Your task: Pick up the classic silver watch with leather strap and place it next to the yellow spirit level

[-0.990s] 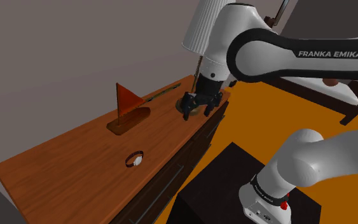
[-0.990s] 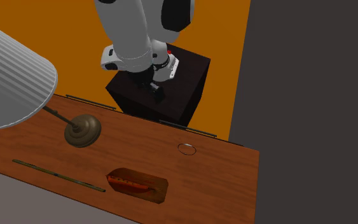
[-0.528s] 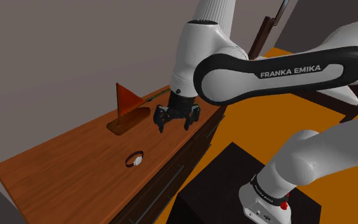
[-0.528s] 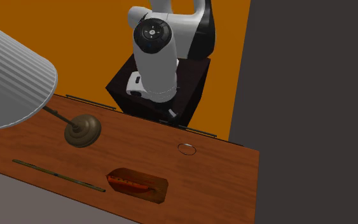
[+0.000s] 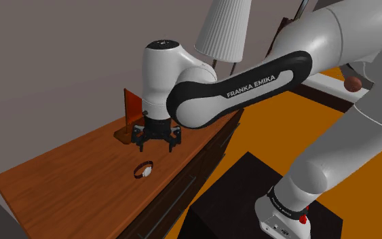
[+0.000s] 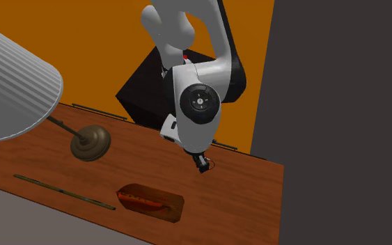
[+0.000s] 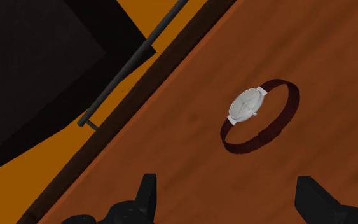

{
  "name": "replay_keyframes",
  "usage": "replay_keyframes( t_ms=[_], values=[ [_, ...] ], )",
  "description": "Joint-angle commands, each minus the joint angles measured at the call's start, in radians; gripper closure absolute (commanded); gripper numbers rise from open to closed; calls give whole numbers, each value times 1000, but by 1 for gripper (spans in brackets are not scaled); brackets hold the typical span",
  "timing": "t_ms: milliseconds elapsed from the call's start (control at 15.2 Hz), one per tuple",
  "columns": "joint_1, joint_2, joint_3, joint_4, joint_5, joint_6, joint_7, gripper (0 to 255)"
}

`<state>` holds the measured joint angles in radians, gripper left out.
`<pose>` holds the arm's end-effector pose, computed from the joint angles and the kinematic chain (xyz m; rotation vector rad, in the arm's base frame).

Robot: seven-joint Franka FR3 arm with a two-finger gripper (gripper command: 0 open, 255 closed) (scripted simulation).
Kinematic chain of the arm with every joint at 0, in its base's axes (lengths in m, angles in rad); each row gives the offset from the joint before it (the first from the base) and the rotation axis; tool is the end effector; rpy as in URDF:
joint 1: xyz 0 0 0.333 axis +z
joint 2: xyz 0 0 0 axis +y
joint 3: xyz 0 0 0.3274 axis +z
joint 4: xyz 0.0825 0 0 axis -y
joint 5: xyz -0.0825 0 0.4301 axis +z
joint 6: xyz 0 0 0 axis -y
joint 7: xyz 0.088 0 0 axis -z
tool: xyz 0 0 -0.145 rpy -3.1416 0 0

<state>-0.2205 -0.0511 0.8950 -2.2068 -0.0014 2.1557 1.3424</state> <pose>0.4360 0.3484 0.3398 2.9317 -1.0175 0.0380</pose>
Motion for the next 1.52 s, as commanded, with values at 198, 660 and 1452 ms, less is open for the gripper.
replay_keyframes(
  t_ms=[198,660,1452],
  values=[
    [9,131,11,24,-133,49,144,0],
    [21,182,-1,-1,-190,102,184,0],
    [21,181,-1,-2,-189,102,184,255]
  ],
)
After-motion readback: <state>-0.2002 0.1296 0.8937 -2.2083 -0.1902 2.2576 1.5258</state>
